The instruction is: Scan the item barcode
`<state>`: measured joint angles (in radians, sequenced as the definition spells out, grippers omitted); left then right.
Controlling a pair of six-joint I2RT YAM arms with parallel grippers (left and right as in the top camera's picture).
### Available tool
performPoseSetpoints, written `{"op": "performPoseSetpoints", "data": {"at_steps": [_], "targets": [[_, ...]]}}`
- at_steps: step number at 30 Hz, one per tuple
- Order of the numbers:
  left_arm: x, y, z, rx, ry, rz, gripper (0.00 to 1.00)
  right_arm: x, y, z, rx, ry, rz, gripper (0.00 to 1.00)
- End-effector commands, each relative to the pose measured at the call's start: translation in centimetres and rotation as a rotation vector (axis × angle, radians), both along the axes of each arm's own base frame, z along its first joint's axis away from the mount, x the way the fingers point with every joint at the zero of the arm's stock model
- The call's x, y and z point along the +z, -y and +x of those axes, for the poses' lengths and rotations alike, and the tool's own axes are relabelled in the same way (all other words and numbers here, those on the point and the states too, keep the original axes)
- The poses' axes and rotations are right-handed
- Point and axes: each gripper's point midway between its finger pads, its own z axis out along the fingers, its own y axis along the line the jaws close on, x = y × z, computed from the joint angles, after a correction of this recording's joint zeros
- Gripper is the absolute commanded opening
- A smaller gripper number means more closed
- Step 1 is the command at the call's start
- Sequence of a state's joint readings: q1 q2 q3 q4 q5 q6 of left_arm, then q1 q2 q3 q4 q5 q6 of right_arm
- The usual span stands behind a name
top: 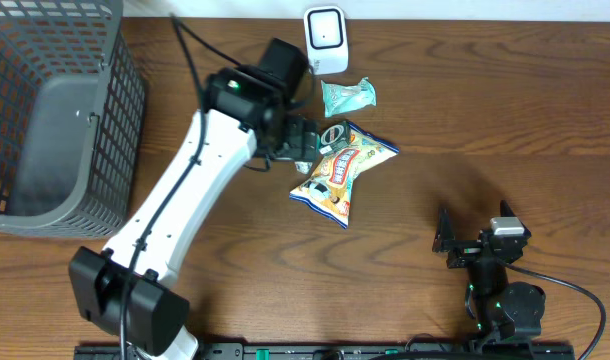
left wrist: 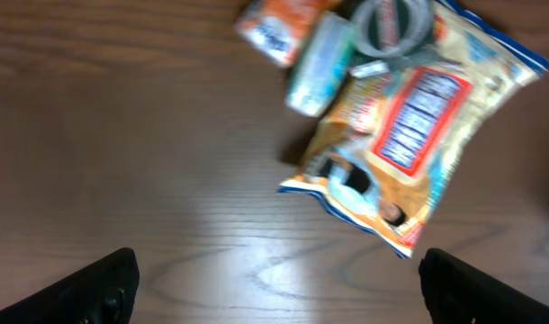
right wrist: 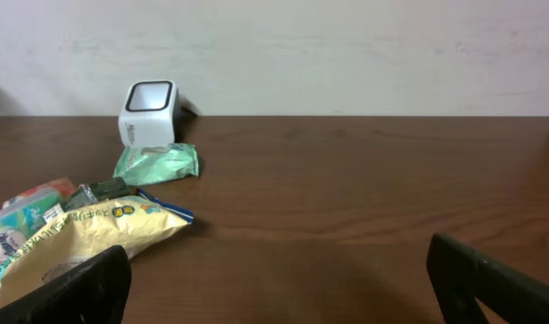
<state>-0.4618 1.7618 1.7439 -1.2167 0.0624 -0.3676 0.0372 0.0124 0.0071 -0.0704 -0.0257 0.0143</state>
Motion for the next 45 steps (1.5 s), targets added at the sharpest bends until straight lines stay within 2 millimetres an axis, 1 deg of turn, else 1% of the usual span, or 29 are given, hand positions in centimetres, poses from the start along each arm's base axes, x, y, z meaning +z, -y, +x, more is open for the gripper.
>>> {"op": "performPoseSetpoints", "data": {"at_steps": [1,6,9,11,19,23,27,30,34,38,45], "targets": [[0.0,-2.3,0.6,0.088,-0.006,0.022,0.98,-0.1,0.0,0.0,-0.002,-0.002,0.010,0.99],[-0.1,-4.9,1.5,0.159,-0.006,0.032,0.98,-0.1,0.0,0.0,-0.002,-0.002,0.010,0.99],[-0.1,-7.1,2.2,0.212,0.005,0.066,0.98,-0.1,0.0,0.0,-0.002,-0.002,0.010,0.99],[-0.1,-8.2,2.4,0.238,0.005,0.076,0.98,-0.1,0.0,0.0,-0.002,-0.002,0.010,0.99],[-0.1,-10.7,2.9,0.228,0.009,0.100,0.98,-0.1,0.0,0.0,-0.002,-0.002,0.010,0.99],[0.2,-13.2,3.3,0.267,0.042,0.215,0.98,-0.1,0.0,0.0,-0.002,-0.002,0.010,0.99],[0.5,-14.9,3.4,0.293,0.064,0.297,0.97,-0.1,0.0,0.0,-0.002,-0.002,0.010,0.99],[0.4,-16.1,3.4,0.310,0.069,0.353,0.98,-0.1,0.0,0.0,-0.002,-0.002,0.010,0.99],[-0.1,-16.8,3.0,0.328,0.048,0.358,0.97,-0.1,0.0,0.0,-0.002,-0.002,0.010,0.99],[-0.5,-17.8,1.5,0.336,-0.019,0.381,0.98,-0.1,0.0,0.0,-0.002,-0.002,0.010,0.99],[-0.7,-19.5,0.1,0.370,-0.083,0.395,0.98,-0.1,0.0,0.0,-0.002,-0.002,0.010,0.99]]}}
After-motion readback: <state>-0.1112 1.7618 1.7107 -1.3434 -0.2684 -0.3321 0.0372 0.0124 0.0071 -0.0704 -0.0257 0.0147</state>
